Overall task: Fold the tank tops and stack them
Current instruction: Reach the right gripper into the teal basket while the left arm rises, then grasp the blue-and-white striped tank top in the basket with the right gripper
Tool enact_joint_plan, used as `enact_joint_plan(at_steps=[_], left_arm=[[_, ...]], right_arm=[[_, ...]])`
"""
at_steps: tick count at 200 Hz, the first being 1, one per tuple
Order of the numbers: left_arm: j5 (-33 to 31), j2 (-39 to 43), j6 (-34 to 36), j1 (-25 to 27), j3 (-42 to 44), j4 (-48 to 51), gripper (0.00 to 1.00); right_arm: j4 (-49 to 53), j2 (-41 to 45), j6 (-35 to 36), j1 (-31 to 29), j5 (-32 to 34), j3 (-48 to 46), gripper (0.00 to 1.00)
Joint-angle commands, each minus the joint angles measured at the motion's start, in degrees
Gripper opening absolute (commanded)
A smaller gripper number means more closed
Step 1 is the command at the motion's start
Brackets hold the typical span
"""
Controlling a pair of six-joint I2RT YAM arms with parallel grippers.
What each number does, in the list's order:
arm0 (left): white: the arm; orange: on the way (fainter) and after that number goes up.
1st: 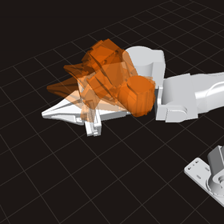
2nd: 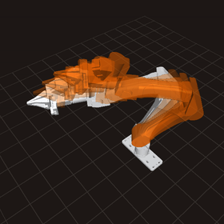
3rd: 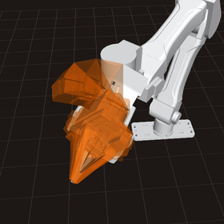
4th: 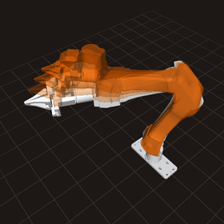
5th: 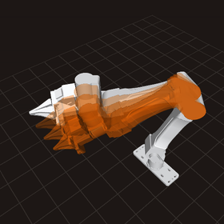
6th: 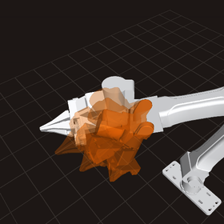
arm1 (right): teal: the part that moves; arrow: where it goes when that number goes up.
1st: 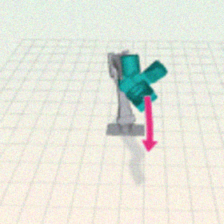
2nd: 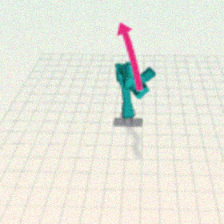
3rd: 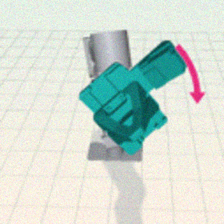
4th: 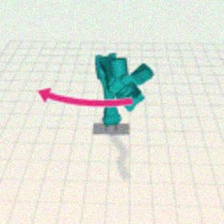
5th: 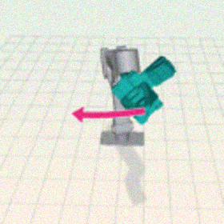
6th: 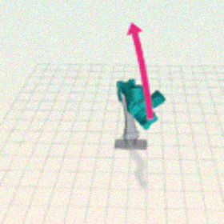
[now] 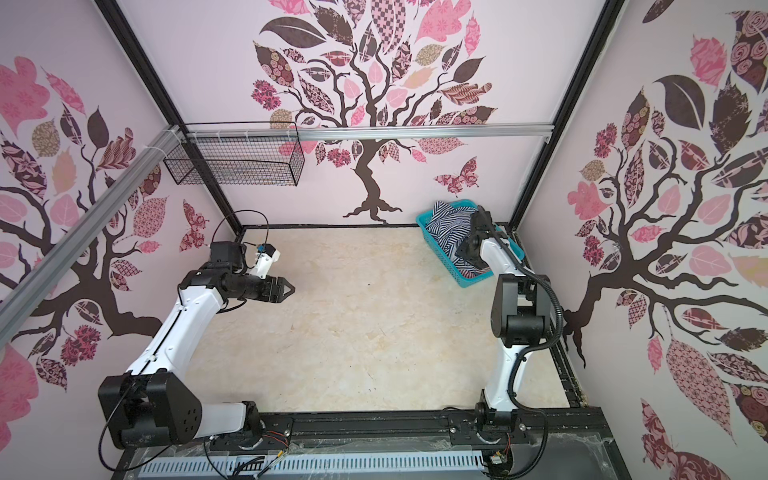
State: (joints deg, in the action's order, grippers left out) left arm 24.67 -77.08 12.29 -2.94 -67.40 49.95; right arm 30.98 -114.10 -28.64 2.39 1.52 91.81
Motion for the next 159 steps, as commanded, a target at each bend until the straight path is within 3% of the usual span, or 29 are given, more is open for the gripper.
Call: enact_joint_plan(at_steps=[1,77,90,124,137,159], left_arm=[[1.17,-0.42,0.09,0.19,-0.72,1.18,0.73],[1.60,-1.06,-2.37,0.39,-0.91,0.26,0.73],[1.45,-1.06,-2.77,0.54,-0.81,0.17,0.73],[0.94,-0.62,-3.14,0.74,-0.07,0.01,0.74],[0.73,-0.54,-3.29,0.74,0.39,-0.30,0.74],[0.69,-0.53,-3.83,0.92,1.11,-1.15,0.74]], right_arm=[[-0.34,-1.40,-1.32,0.75,-3.93,1.45,0.59],[0.04,-8.38,-1.23,2.14,-3.97,6.29,0.63],[0.01,-9.15,-1.19,2.25,-3.86,7.59,0.58],[1.18,-7.31,-0.79,2.23,-4.12,9.22,0.21],[1.18,-5.17,-0.76,2.25,-3.53,8.49,0.16],[1.31,-2.31,-0.31,2.25,-2.82,7.13,0.15]])
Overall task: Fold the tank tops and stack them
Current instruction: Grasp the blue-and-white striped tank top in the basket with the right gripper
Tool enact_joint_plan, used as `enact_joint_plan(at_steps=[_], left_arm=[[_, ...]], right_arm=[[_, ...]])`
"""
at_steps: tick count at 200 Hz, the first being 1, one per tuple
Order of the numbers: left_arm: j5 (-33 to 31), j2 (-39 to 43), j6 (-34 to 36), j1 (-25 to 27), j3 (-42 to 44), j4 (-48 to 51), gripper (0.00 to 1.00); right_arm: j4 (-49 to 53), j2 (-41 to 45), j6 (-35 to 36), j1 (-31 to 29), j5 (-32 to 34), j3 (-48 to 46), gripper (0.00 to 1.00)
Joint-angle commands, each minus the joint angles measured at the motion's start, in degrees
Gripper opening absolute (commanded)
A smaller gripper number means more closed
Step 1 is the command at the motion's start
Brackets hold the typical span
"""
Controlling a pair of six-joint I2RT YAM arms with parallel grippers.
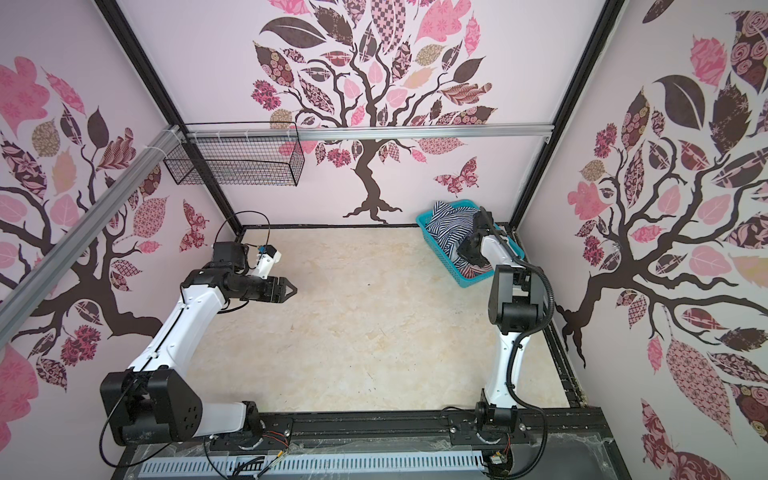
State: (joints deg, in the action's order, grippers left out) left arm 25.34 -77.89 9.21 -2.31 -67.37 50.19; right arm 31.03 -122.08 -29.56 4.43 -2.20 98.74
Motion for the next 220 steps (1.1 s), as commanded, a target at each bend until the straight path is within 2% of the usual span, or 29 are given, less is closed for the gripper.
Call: enact_joint_plan(at_steps=[1,6,18,45,84,161,179,191,220], left_arm=[[0.04,0.28,-0.76,0.28,1.05,-1.40,0.74],[0.04,0.22,-0.94,0.33,1.19,-1.57,0.74],[0.09,0.19,-1.38,0.63,1.35,-1.92,0.74],[0.03,0.37,-1.89,1.25,1.19,-2.29,0.74],[0.07,0.72,-2.87,1.51,1.10,-3.24,0.74],[0.28,1.29,-3.39,1.86,1.85,-3.81,0.74],[0.22,1.17,-3.34,1.87,2.07,-3.99,0.74],[0.40,0.99,-3.42,1.87,2.12,-4.05,0.74],[0.42,0.90,-3.54,1.87,2.16,-4.04,0.74]], right_arm=[[1.24,5.94,0.64,0.18,1.01,0.18,0.15],[1.36,6.28,0.77,0.22,1.14,0.06,0.14],[1.75,7.46,1.16,0.13,1.53,-0.41,0.00],[0.88,11.36,1.64,-0.45,1.38,-2.06,0.00],[3.93,13.72,3.96,-3.47,6.88,2.22,0.00],[5.56,3.33,6.40,-3.64,4.36,-0.49,0.00],[5.63,2.12,6.62,-3.64,4.06,-0.55,0.16],[5.54,1.86,6.71,-3.64,4.35,-0.42,0.33],[6.09,1.71,6.97,-3.55,5.89,1.03,0.45]])
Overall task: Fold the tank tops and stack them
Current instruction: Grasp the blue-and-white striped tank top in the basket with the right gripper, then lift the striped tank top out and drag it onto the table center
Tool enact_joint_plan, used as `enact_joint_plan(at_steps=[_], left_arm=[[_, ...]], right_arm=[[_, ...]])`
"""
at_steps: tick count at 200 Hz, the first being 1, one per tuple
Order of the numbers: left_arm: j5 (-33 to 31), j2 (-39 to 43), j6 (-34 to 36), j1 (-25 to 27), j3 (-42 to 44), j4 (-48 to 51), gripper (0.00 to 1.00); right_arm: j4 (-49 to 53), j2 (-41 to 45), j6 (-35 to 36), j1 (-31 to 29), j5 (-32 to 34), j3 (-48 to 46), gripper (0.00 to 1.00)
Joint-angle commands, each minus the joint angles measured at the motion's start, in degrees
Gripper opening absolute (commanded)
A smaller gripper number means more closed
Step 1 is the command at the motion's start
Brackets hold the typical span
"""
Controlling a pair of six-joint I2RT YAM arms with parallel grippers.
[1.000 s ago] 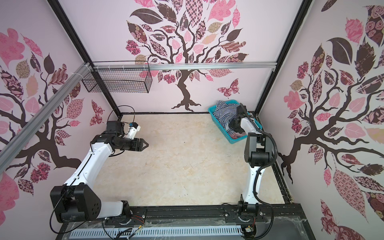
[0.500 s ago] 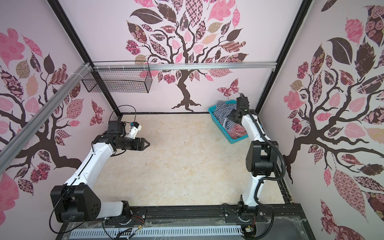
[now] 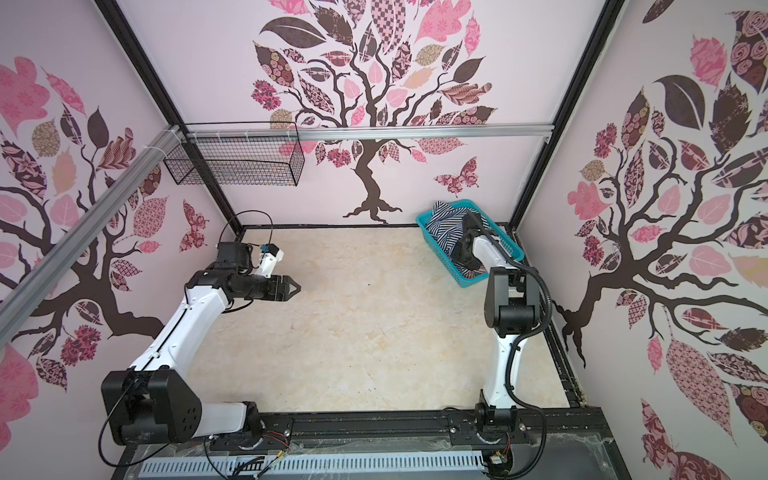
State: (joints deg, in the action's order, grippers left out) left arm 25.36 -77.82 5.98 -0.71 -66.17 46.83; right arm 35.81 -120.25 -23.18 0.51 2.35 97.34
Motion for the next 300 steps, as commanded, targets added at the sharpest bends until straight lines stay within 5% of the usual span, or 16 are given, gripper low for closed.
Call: enact_joint_plan(at_steps=[1,39,69,164,200,245,279,300], left_arm=[[0.35,0.83,-0.28,0.23,0.96,-0.64,0.74],[0.39,0.65,-0.32,0.27,0.96,-0.58,0.74],[-0.07,0.70,-0.22,0.27,0.92,-0.55,0.74],[0.42,0.04,-0.84,0.36,-0.66,-1.39,0.74],[-0.31,-0.14,-0.97,0.35,-2.40,-1.53,0.75],[-2.03,0.47,-1.57,0.34,-3.44,-1.69,0.75],[-2.51,0.87,-2.11,0.27,-3.00,-2.21,0.76],[-2.76,1.35,-2.29,0.27,-2.36,-2.64,0.76]], right_arm=[[1.38,-0.14,0.63,0.36,1.43,2.55,0.45],[2.40,-1.86,0.90,0.52,2.13,5.25,0.42],[3.39,-1.97,1.03,0.54,2.53,6.15,0.00],[7.36,13.39,1.73,-4.95,10.76,10.28,0.00],[12.81,15.72,2.43,-9.46,13.79,26.64,0.00],[19.91,12.07,6.14,-20.93,10.72,64.67,0.00],[2.32,27.07,6.18,-29.77,3.16,45.00,0.00],[2.24,27.78,5.47,-31.89,-1.79,43.71,0.00]])
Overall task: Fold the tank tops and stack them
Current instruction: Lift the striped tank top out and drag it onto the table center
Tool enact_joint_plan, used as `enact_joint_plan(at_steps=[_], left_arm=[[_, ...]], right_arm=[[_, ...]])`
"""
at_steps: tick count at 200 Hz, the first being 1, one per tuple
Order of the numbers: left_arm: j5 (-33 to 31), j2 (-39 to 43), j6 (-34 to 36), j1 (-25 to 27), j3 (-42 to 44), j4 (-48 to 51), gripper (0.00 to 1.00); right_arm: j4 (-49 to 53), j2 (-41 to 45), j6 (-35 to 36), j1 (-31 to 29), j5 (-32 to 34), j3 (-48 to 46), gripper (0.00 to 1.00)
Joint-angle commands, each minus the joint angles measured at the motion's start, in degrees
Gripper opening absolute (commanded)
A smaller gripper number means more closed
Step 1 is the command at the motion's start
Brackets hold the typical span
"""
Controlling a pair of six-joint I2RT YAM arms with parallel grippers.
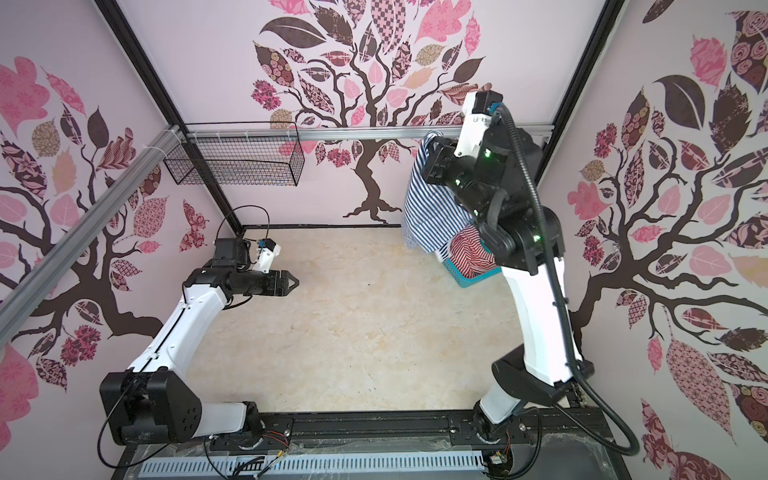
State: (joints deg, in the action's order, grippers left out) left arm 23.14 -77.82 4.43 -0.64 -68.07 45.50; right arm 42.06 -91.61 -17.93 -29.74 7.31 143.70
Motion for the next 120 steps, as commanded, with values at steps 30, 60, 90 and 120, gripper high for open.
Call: enact_joint_plan(at_steps=[30,60,90,120], left_arm=[[0.05,1.79,-0.82,0.21,0.45,-1.54,0.76],[0.25,1.80,-1.08,0.21,1.31,-1.84,0.76],[-1.97,2.39,-1.18,0.20,1.41,-2.04,0.77],[-2.79,2.68,-1.00,0.12,1.44,-2.01,0.78]], right_arm=[[-4.70,-1.91,-2.63,-3.15,-13.90,-9.38,0.00],[-9.53,-3.44,-4.57,-7.18,-15.11,-18.79,0.00],[-12.16,-8.02,-5.58,-10.01,-15.13,-20.13,0.00],[-11.80,-14.40,-5.52,-10.35,-12.03,-14.33,0.00]])
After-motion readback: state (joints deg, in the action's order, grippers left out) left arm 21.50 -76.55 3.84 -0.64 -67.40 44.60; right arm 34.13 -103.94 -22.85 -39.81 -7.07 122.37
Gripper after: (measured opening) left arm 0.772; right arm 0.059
